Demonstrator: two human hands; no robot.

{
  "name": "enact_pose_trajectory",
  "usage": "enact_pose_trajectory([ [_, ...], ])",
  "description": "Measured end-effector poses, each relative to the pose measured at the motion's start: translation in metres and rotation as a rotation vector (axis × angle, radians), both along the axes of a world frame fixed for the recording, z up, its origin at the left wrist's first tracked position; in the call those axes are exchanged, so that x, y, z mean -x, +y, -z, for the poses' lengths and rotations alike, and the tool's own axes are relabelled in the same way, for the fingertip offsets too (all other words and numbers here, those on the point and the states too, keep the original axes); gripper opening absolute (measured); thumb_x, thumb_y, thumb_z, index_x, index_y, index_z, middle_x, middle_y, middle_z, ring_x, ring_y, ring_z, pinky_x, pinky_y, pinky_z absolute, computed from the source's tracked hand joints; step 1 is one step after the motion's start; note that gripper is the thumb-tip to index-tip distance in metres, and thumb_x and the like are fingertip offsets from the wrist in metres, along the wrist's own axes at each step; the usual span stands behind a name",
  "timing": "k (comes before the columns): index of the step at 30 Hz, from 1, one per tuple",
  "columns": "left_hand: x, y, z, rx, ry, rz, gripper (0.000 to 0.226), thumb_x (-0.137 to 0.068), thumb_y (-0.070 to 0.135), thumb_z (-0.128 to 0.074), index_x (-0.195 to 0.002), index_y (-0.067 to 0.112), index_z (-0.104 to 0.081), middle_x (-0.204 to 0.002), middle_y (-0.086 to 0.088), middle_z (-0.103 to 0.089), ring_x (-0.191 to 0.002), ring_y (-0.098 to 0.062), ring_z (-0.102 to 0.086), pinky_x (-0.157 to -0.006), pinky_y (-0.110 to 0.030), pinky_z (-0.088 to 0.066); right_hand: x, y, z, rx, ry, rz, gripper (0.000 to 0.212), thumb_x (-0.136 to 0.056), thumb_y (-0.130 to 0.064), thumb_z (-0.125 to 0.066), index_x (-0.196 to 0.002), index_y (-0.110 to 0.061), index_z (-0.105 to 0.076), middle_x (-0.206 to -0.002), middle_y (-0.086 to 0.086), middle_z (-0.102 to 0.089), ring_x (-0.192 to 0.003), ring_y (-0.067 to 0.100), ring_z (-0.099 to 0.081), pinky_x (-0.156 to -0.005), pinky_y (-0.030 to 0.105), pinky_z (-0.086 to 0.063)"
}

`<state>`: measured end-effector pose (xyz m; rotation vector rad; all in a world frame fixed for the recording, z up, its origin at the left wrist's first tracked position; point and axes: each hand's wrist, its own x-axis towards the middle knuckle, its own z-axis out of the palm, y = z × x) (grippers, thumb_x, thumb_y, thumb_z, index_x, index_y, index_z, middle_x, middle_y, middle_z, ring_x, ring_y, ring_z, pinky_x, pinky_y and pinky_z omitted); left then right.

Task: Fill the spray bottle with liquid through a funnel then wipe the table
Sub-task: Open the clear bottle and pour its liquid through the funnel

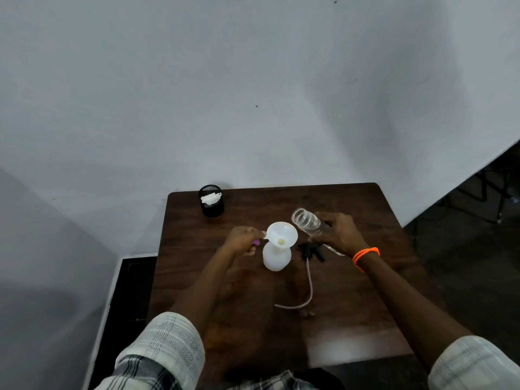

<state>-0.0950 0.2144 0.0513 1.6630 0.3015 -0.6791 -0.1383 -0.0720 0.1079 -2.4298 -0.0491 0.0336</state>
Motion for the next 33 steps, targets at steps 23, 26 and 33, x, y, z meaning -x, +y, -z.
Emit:
enact_pose_trajectory([
  [23,0.014,-0.004,0.011,0.024,-0.144,-0.027,0.018,-0.09,0.018,-0.074,-0.091,0.0,-0.076,-0.066,-0.002,-0.058,-0.053,-0.012,-0.049,-0.054,-0.028,-0.044,-0.001,-0.009,0.01,0.209,-0.011,-0.131,0.036,-0.071,-0.051,-0.078,-0.098,-0.029,-0.07,-0.083,-0.009,-0.074,-0.074,0.007,-0.069,-0.064,0.041,-0.058],
  [26,0.013,-0.004,0.012,0.027,-0.15,-0.025,0.015,-0.089,0.019,-0.075,-0.08,0.007,-0.076,-0.068,-0.004,-0.06,-0.051,-0.011,-0.049,-0.052,-0.027,-0.043,0.001,-0.008,0.007,0.232,-0.017,-0.136,0.031,-0.071,-0.05,-0.078,-0.092,-0.029,-0.067,-0.078,-0.009,-0.071,-0.07,0.008,-0.068,-0.061,0.041,-0.057],
  [33,0.013,-0.005,0.014,0.021,-0.138,-0.043,0.02,-0.087,0.021,-0.077,-0.088,0.001,-0.076,-0.065,-0.002,-0.06,-0.052,-0.011,-0.05,-0.053,-0.026,-0.044,0.004,-0.005,-0.005,0.258,-0.046,-0.137,0.032,-0.074,-0.049,-0.08,-0.095,-0.027,-0.071,-0.082,-0.007,-0.073,-0.072,0.008,-0.069,-0.063,0.04,-0.057],
])
